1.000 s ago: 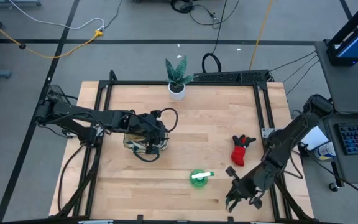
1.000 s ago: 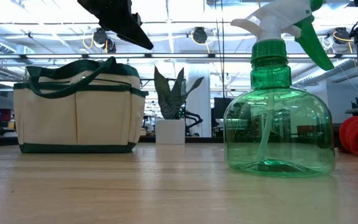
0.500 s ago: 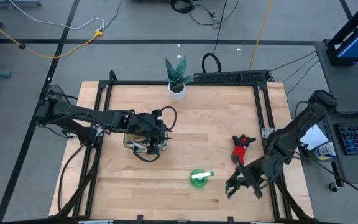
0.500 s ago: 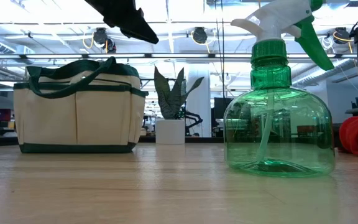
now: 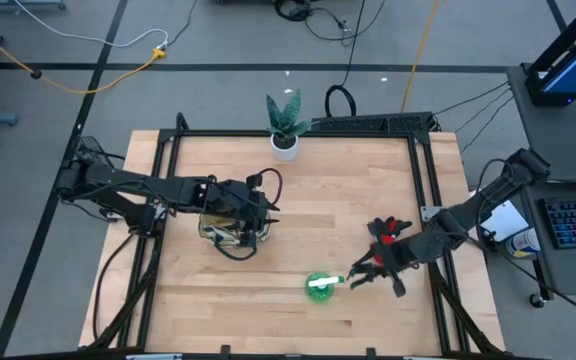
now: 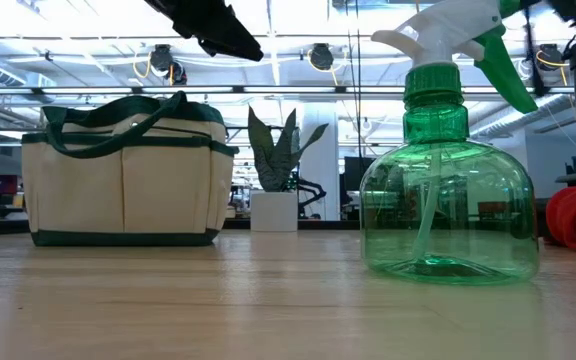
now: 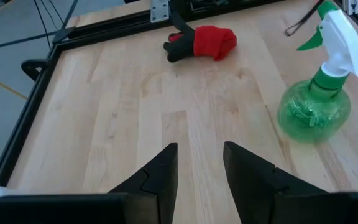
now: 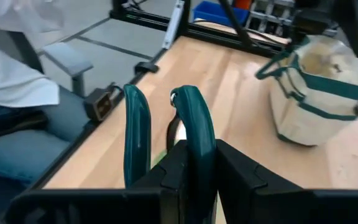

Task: Pick & Place Garden tools in Gardening bag
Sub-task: Put the green shear scissors into the white gardening bag

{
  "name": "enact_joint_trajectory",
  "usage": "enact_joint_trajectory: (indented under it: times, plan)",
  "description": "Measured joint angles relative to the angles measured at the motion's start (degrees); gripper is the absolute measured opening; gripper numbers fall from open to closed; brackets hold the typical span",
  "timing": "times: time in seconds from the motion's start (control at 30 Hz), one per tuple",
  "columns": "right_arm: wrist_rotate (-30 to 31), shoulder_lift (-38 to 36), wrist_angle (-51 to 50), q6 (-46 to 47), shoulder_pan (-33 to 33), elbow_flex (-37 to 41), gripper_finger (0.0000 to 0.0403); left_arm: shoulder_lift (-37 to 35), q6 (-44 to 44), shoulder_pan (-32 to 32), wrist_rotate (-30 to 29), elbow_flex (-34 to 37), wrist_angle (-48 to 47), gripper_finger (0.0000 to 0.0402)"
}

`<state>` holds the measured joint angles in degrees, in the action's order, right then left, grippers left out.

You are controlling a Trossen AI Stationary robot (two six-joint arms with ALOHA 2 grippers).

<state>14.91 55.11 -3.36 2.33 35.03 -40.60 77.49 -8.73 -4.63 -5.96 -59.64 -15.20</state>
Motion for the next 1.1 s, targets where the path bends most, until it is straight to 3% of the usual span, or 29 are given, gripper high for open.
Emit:
enact_joint_trajectory:
  times: [0.7,1.1]
  plan:
    - [-1.53,-1.86,-0.56,-3.94,-12.43,0.0,0.0054,0.0,-0.04,0.01,0.0,0.0,0.04,0.0131]
    - [-1.46,-0.93,9.18,-6.27,-21.57,0.0,0.0054,0.0,-0.04,0.01,-0.07,0.02,0.06,0.0131]
